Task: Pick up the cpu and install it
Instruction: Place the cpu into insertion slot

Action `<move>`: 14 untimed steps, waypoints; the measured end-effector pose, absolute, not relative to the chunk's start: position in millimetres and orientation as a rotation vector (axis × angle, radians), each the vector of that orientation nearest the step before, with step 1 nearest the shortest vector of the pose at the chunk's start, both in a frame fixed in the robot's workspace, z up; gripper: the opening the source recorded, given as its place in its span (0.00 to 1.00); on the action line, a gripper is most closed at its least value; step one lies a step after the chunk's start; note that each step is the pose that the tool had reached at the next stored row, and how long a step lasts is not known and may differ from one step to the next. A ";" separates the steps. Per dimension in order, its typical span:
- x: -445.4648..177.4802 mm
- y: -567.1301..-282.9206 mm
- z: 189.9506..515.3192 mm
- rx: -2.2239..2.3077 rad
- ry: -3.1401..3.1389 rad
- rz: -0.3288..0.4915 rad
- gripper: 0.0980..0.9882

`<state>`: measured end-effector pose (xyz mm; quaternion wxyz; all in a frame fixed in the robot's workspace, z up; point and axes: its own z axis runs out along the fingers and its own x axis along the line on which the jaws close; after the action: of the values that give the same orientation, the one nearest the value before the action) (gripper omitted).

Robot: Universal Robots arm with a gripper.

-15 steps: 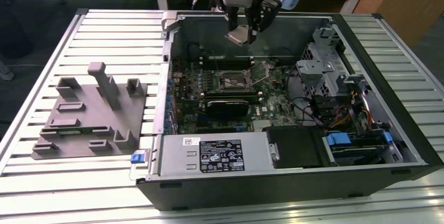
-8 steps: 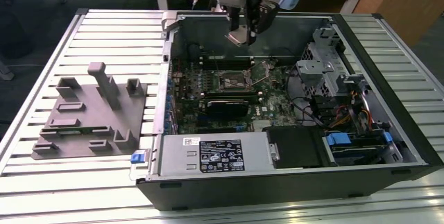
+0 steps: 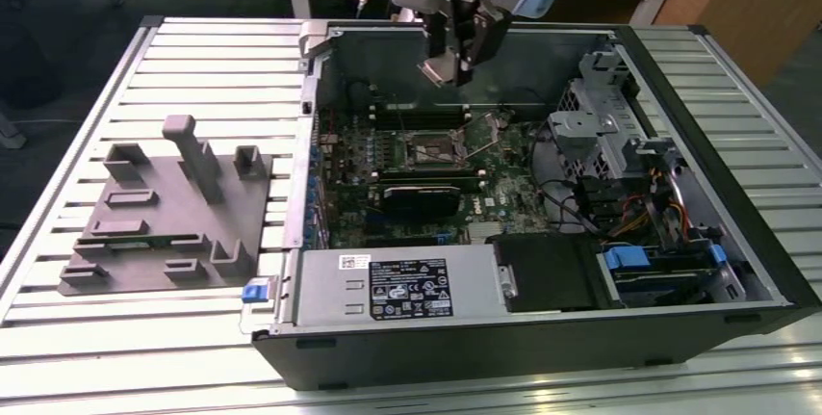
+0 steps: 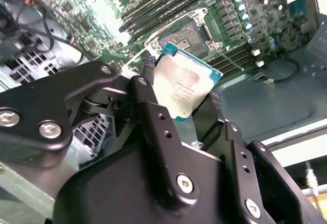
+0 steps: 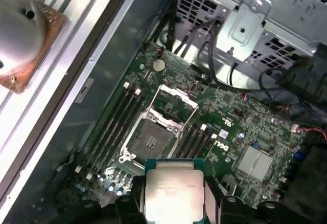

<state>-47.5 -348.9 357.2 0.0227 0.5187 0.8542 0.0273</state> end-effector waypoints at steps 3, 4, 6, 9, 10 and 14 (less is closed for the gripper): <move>-47.5 -348.9 356.7 1.672 2.603 0.082 0.50; -47.5 -348.9 356.6 1.693 2.589 0.082 0.50; -47.5 -348.8 356.2 1.736 2.559 0.081 0.50; -47.5 -348.8 355.8 1.797 2.515 0.079 0.50; -47.5 -348.7 355.6 1.819 2.499 0.078 0.50; -47.5 -348.6 354.9 1.897 2.438 0.076 0.50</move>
<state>-47.5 -348.6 354.9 0.0257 0.6136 0.7888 0.0244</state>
